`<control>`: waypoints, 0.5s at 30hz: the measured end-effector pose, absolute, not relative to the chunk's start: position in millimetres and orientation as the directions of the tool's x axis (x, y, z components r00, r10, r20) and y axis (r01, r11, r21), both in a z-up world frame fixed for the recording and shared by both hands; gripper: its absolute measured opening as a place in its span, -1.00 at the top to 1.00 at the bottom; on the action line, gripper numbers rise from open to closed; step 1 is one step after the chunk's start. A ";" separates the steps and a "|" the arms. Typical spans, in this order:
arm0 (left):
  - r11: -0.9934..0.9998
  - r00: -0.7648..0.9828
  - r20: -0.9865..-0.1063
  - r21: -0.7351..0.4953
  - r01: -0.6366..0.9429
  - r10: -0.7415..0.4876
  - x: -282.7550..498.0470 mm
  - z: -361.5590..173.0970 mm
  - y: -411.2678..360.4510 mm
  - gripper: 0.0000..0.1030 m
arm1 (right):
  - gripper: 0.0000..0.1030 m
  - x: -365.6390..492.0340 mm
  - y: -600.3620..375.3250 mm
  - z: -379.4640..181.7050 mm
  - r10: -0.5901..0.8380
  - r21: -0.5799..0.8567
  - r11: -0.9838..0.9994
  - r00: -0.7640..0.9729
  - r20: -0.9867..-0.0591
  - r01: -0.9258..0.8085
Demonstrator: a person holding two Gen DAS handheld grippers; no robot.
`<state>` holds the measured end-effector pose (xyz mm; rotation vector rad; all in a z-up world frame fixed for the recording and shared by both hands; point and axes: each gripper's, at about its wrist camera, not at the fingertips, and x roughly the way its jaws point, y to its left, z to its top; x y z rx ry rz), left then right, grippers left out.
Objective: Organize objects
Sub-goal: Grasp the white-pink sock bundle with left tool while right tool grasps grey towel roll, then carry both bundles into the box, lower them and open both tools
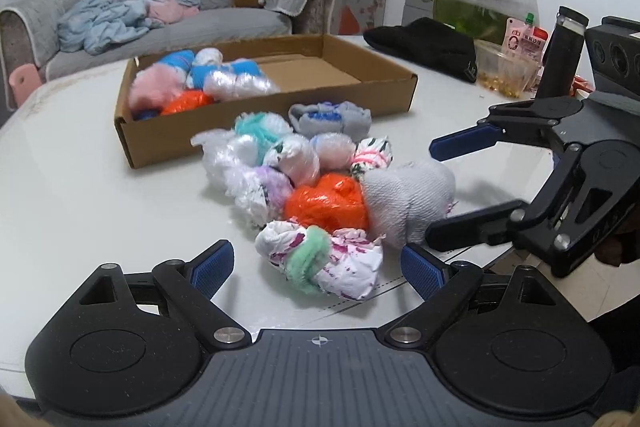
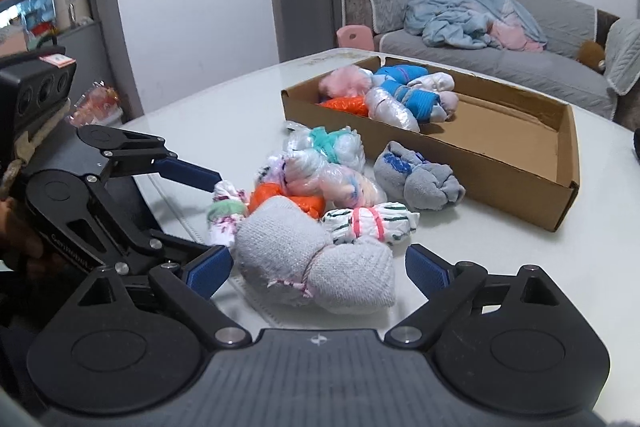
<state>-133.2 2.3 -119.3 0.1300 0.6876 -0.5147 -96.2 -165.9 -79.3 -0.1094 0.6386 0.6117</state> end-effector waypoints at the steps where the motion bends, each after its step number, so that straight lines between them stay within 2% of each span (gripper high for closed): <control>1: 0.869 0.658 -0.636 -0.041 0.492 -0.403 -131.7 -121.3 2.2 -0.80 | -0.84 -94.4 -164.1 -81.5 0.503 0.092 0.818 0.628 -0.594 -0.568; 3: 0.872 0.662 -0.638 -0.032 0.488 -0.394 -128.8 -126.0 2.7 -0.78 | -0.83 -92.0 -161.2 -85.5 0.495 0.083 0.820 0.628 -0.601 -0.567; 5: 0.874 0.659 -0.635 -0.054 0.482 -0.403 -127.1 -127.1 6.7 -0.72 | -0.70 -91.1 -160.1 -89.1 0.479 0.078 0.827 0.624 -0.617 -0.557; 7: 0.870 0.662 -0.627 -0.051 0.491 -0.410 -128.5 -126.1 8.3 -0.45 | -0.61 -93.8 -164.5 -89.5 0.493 0.103 0.825 0.618 -0.612 -0.556; 9: 0.867 0.667 -0.622 -0.037 0.497 -0.410 -130.4 -125.5 5.9 -0.32 | -0.55 -94.7 -170.1 -91.1 0.504 0.124 0.824 0.616 -0.605 -0.552; 15: 0.869 0.691 -0.596 -0.024 0.495 -0.410 -136.2 -116.3 6.9 -0.31 | -0.49 -100.7 -185.0 -82.6 0.517 0.154 0.830 0.634 -0.576 -0.537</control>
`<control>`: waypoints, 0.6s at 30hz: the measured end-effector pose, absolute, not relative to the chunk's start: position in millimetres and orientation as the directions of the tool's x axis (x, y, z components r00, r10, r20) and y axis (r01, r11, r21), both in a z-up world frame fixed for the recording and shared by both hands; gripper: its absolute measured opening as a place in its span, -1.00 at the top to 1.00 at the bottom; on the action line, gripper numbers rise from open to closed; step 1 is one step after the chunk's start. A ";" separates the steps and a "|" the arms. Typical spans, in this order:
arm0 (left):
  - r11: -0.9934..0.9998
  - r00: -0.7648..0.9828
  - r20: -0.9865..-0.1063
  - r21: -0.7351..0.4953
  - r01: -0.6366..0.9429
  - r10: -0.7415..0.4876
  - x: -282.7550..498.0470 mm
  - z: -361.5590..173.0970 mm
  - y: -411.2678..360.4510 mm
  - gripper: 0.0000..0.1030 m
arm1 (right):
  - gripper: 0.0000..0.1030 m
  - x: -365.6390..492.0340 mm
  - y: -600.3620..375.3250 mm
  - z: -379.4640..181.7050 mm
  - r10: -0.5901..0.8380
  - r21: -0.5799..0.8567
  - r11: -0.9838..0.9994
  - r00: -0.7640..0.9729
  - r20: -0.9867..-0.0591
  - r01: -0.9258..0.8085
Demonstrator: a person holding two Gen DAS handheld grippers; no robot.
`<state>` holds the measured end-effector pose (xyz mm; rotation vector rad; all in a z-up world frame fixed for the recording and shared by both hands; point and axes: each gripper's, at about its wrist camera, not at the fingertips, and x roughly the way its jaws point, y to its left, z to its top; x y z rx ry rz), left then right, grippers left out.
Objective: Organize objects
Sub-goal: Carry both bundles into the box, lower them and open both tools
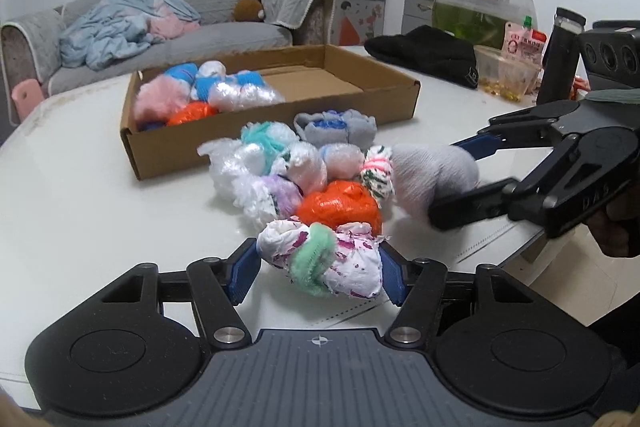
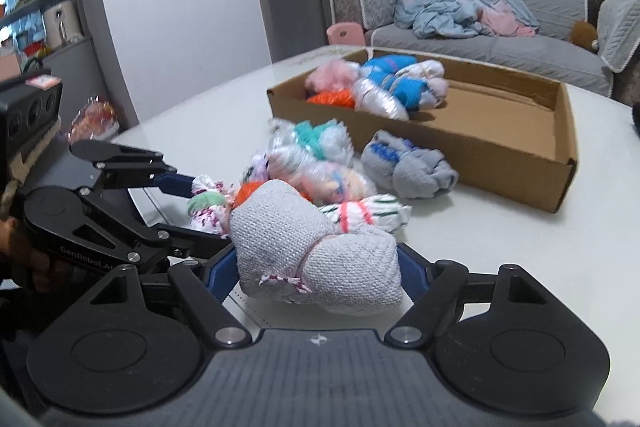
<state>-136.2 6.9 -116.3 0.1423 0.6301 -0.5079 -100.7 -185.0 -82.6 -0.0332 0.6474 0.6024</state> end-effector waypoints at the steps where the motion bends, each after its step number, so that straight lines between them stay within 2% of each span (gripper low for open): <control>1: 0.870 0.695 -0.591 -0.025 0.493 -0.411 -136.7 -113.6 8.2 -0.31 | -0.49 -101.3 -187.9 -79.5 0.514 0.152 0.833 0.641 -0.569 -0.532; 9: 0.878 0.745 -0.535 0.012 0.478 -0.398 -112.2 -63.8 12.4 -0.32 | -0.49 -84.6 -212.4 -42.7 0.481 0.113 0.858 0.705 -0.521 -0.502; 18: 0.877 0.771 -0.508 0.061 0.476 -0.384 -16.2 -13.5 -5.7 -0.32 | -0.50 -22.0 -237.5 6.8 0.440 0.031 0.876 0.770 -0.462 -0.482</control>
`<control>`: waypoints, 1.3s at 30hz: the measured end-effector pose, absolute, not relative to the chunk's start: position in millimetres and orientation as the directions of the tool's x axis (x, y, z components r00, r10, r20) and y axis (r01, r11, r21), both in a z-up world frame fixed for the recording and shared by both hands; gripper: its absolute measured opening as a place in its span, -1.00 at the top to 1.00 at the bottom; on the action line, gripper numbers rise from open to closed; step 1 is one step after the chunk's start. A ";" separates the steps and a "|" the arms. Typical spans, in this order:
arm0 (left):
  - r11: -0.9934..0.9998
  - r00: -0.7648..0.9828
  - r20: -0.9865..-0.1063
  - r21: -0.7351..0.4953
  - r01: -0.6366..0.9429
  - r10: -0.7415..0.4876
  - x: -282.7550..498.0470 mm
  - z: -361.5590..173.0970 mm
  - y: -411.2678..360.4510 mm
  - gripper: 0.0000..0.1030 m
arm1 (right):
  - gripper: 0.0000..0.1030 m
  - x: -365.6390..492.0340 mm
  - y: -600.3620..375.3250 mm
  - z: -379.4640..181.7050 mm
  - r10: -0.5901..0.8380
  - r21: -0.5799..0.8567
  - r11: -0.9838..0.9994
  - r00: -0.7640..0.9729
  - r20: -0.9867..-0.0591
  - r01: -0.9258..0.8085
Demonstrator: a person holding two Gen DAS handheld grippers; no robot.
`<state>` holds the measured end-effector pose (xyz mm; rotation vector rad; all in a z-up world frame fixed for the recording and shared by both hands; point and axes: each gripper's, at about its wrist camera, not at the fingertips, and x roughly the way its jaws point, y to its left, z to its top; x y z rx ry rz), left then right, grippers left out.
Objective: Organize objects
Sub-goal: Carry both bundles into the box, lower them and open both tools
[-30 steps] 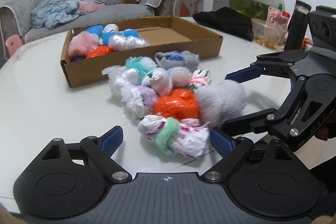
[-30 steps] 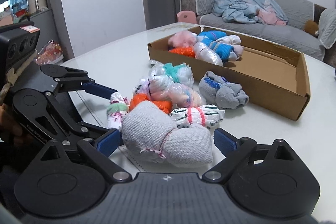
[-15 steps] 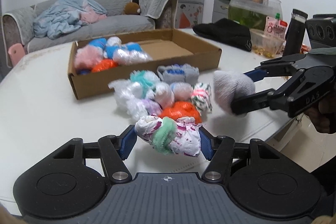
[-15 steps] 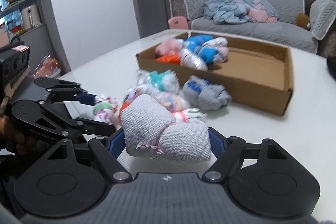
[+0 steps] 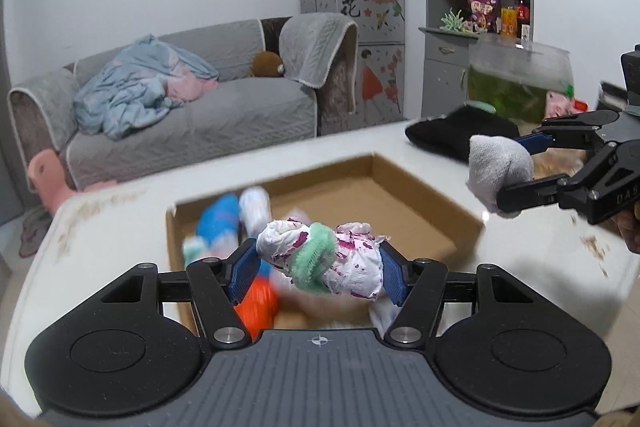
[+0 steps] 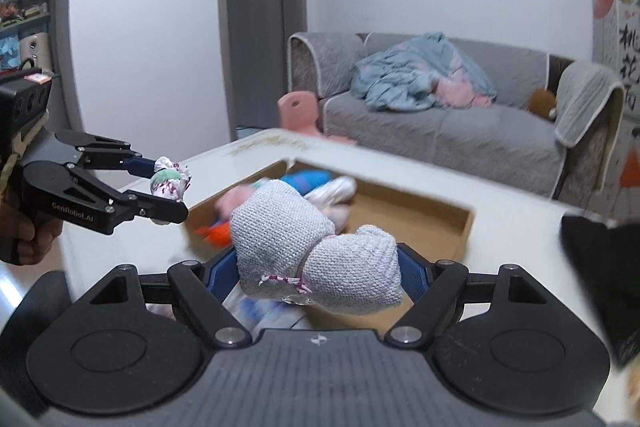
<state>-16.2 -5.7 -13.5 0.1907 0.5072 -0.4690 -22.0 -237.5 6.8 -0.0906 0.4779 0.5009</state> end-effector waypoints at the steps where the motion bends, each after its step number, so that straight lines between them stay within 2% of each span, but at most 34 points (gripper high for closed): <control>1: 0.877 0.773 -0.507 0.064 0.475 -0.382 -3.3 -10.6 -8.6 -0.32 | -0.50 -10.9 -239.0 10.9 0.438 0.025 0.876 0.773 -0.459 -0.482; 7: 0.866 0.759 -0.523 0.078 0.495 -0.387 70.6 -8.4 -31.1 -0.33 | -0.50 52.8 -241.5 16.3 0.426 0.005 0.877 0.772 -0.472 -0.481; 16: 0.857 0.700 -0.602 0.052 0.513 -0.383 154.7 -47.5 -61.3 -0.32 | -0.50 125.9 -234.1 -12.6 0.394 0.043 0.895 0.739 -0.547 -0.445; 27: 0.817 0.646 -0.663 0.088 0.570 -0.379 187.6 -82.8 -76.8 -0.32 | -0.50 163.7 -241.9 -43.6 0.363 0.059 0.905 0.693 -0.623 -0.421; 39: 0.793 0.613 -0.731 0.165 0.586 -0.301 205.7 -107.6 -91.0 -0.33 | -0.51 180.8 -232.3 -63.9 0.342 0.051 0.899 0.623 -0.703 -0.435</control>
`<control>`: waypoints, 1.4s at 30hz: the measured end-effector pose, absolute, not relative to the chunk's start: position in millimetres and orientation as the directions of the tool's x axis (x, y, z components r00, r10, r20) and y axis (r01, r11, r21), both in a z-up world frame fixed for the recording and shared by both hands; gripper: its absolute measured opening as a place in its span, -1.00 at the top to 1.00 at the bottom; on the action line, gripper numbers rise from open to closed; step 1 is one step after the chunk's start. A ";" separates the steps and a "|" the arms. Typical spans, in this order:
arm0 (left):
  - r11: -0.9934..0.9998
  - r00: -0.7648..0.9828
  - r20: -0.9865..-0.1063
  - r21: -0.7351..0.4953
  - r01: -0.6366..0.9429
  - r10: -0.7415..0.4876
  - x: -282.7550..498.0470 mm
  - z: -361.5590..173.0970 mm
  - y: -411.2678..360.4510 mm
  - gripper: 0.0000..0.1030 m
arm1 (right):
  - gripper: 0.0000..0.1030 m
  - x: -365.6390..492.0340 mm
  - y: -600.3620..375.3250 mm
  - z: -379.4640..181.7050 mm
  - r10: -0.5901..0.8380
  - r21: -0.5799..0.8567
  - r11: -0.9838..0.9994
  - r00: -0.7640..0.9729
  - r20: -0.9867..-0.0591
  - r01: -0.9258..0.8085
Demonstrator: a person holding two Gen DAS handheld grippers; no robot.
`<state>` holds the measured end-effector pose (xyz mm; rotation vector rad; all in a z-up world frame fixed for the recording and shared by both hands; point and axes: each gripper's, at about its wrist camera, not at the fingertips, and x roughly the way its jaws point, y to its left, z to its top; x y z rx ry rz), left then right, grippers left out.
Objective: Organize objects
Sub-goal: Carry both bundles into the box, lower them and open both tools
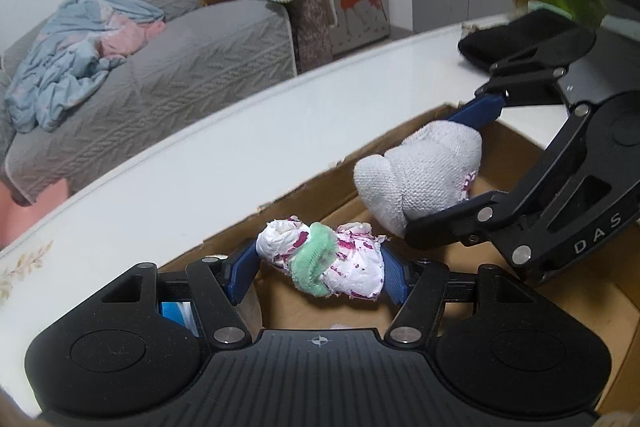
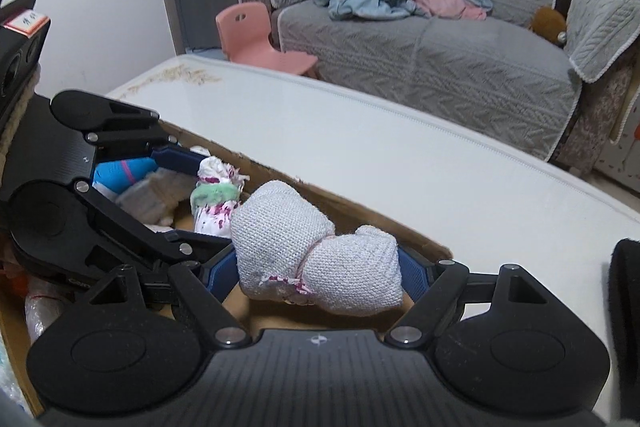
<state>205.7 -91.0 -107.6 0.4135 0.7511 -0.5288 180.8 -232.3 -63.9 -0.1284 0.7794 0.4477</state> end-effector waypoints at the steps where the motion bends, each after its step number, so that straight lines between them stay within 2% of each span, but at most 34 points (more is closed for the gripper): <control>1: 0.792 0.607 -0.736 0.162 0.588 -0.300 206.8 -109.6 -90.8 -0.34 | -0.52 181.5 -231.8 -64.6 0.341 0.050 0.898 0.622 -0.705 -0.437; 8: 0.792 0.596 -0.748 0.161 0.589 -0.292 207.9 -110.2 -90.7 -0.38 | -0.55 184.3 -233.4 -64.1 0.343 0.054 0.896 0.610 -0.715 -0.440; 18: 0.793 0.583 -0.762 0.155 0.588 -0.283 204.3 -106.4 -93.2 -0.69 | -0.69 181.9 -233.5 -57.7 0.339 0.051 0.896 0.605 -0.720 -0.442; 22: 0.790 0.593 -0.756 0.172 0.589 -0.278 200.4 -104.5 -97.3 -0.76 | -0.70 185.4 -233.5 -55.0 0.337 0.052 0.898 0.609 -0.718 -0.436; 42: 0.809 0.623 -0.728 0.165 0.564 -0.287 181.0 -74.5 -90.8 -0.86 | -0.72 169.8 -229.0 -32.8 0.341 0.033 0.894 0.630 -0.698 -0.447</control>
